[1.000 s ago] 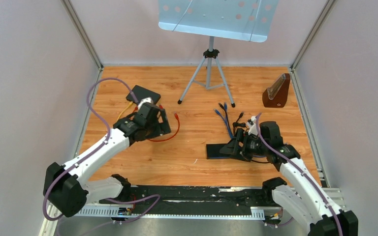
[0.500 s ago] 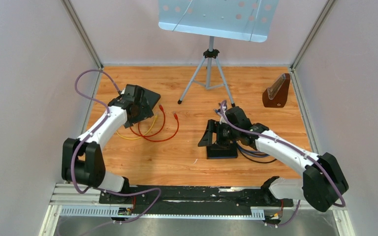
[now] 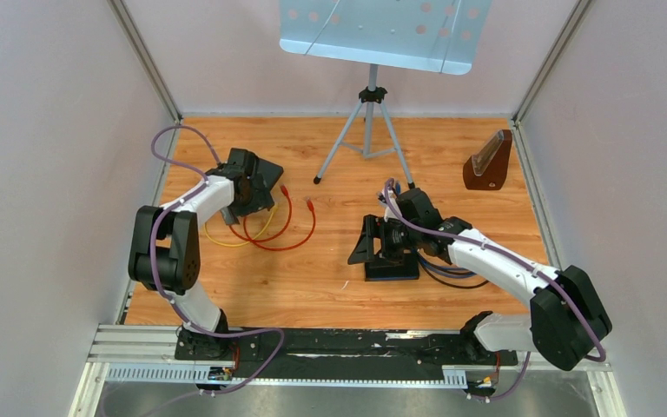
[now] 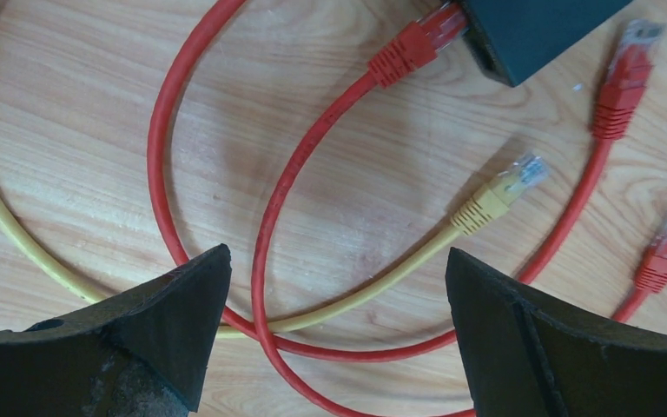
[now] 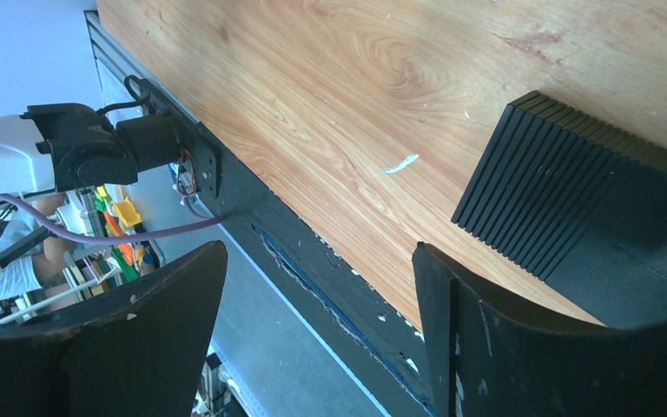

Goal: Pull the plug from the switch port
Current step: Move the switch port to the center of the board.

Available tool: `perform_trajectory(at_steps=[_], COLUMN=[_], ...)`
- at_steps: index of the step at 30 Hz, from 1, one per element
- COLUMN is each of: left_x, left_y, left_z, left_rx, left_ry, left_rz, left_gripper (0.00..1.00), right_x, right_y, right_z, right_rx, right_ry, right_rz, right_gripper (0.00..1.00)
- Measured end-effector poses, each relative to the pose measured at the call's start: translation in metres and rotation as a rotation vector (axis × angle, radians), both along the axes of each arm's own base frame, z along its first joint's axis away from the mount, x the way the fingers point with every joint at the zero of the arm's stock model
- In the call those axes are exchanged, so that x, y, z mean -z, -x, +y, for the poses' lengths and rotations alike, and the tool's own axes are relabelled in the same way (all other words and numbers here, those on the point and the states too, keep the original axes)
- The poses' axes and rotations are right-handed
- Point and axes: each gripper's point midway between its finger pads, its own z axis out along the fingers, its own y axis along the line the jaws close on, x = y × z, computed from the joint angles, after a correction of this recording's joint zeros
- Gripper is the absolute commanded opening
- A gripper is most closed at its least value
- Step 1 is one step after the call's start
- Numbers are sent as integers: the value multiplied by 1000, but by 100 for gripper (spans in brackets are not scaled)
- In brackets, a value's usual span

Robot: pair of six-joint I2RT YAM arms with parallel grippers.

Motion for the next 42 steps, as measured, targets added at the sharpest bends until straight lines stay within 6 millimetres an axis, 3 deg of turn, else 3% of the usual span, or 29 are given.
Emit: perform_trajectory(at_steps=[7, 11, 16, 31, 37, 42], left_x=[27, 25, 25, 24, 23, 21], left_y=[24, 38, 71, 126, 162, 195], left_z=[2, -1, -13, -87, -136, -158], left_rx=[-4, -13, -13, 97, 191, 223], left_ry=[3, 34, 61, 102, 150, 180], left_rz=[83, 55, 54, -35, -23, 8], left_gripper=[95, 95, 95, 96, 97, 98], right_x=[7, 6, 6, 3, 8, 8], right_y=[2, 2, 7, 27, 32, 33], right_z=[1, 1, -2, -14, -18, -18], right_rx=[-18, -20, -21, -20, -17, -15], right_ry=[6, 4, -1, -36, -31, -30], right_rz=[18, 18, 13, -5, 6, 8], right_gripper=[78, 78, 78, 79, 79, 79])
